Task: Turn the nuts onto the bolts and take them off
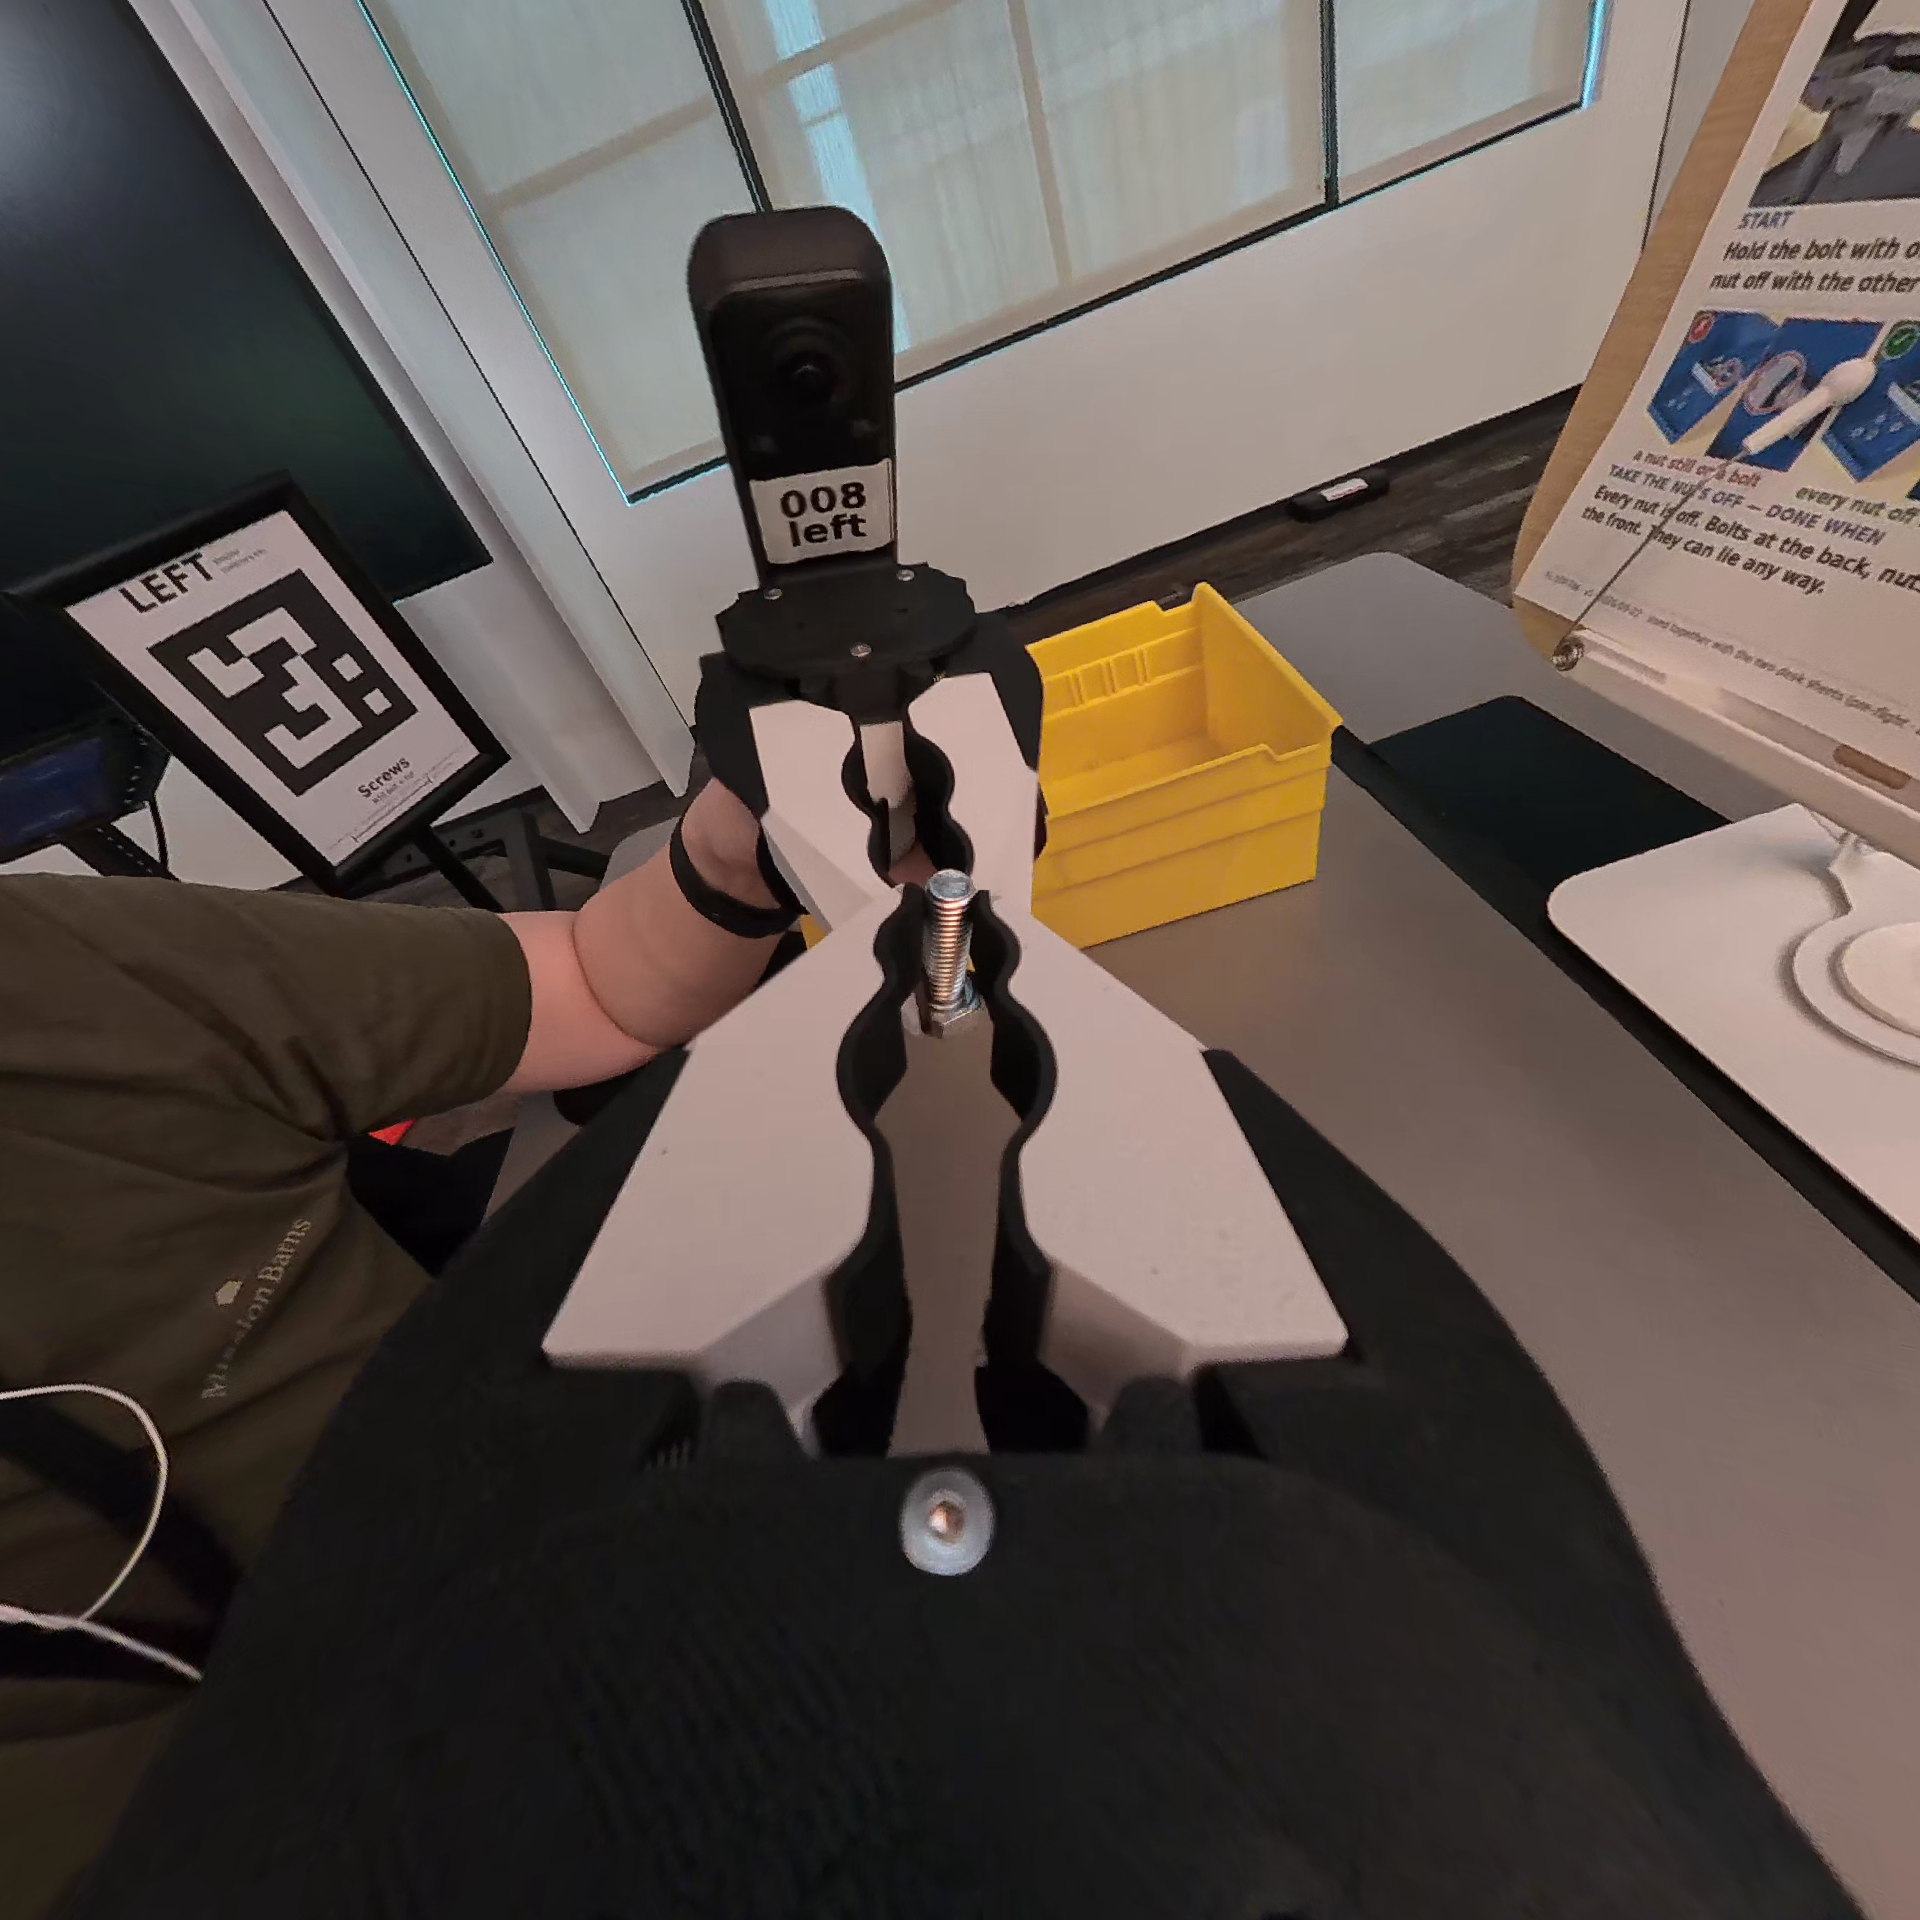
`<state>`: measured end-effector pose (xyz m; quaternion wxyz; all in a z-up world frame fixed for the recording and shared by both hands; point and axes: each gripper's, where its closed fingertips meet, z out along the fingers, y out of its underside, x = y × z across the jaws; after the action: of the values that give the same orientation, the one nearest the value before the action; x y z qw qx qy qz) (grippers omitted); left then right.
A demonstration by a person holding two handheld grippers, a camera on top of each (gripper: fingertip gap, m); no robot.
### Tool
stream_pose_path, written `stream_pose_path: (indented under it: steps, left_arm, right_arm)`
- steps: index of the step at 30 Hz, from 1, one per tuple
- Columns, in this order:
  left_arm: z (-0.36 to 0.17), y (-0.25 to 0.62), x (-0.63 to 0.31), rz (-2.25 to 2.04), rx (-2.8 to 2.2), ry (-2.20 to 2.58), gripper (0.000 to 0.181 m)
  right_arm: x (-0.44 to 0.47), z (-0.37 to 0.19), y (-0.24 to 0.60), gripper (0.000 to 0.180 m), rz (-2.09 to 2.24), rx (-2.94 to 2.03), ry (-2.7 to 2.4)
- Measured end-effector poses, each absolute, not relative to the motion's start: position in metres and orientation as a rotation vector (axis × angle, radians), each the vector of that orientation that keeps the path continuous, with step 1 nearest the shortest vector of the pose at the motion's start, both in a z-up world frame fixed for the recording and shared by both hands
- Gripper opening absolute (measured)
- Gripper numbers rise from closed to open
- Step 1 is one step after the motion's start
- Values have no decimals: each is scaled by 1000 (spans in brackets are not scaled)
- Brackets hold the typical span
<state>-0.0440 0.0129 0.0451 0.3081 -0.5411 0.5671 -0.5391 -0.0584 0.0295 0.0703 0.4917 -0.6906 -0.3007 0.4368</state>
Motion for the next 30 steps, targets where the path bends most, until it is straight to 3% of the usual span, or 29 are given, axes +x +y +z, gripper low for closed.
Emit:
stream_pose_path:
  steps: [8,15,19,24,30]
  left_arm:
    - [44,12,-45,-1339,-1362,1535,10]
    - [71,23,-60,-1303,-1274,1445,7]
    - [91,36,-78,-1260,-1235,1391,8]
    - [120,48,-107,-1200,-1179,1320,7]
    - [142,53,-131,-1178,-1139,1261,7]
  right_arm:
    - [-63,72,27,8,969,-1623,-796]
    - [-50,86,11,30,771,-1425,-958]
    - [-53,20,0,36,608,-1645,-1265]
    - [-44,-88,-20,20,252,-1980,-1759]
    - [-51,-141,-48,13,275,-2193,-2002]
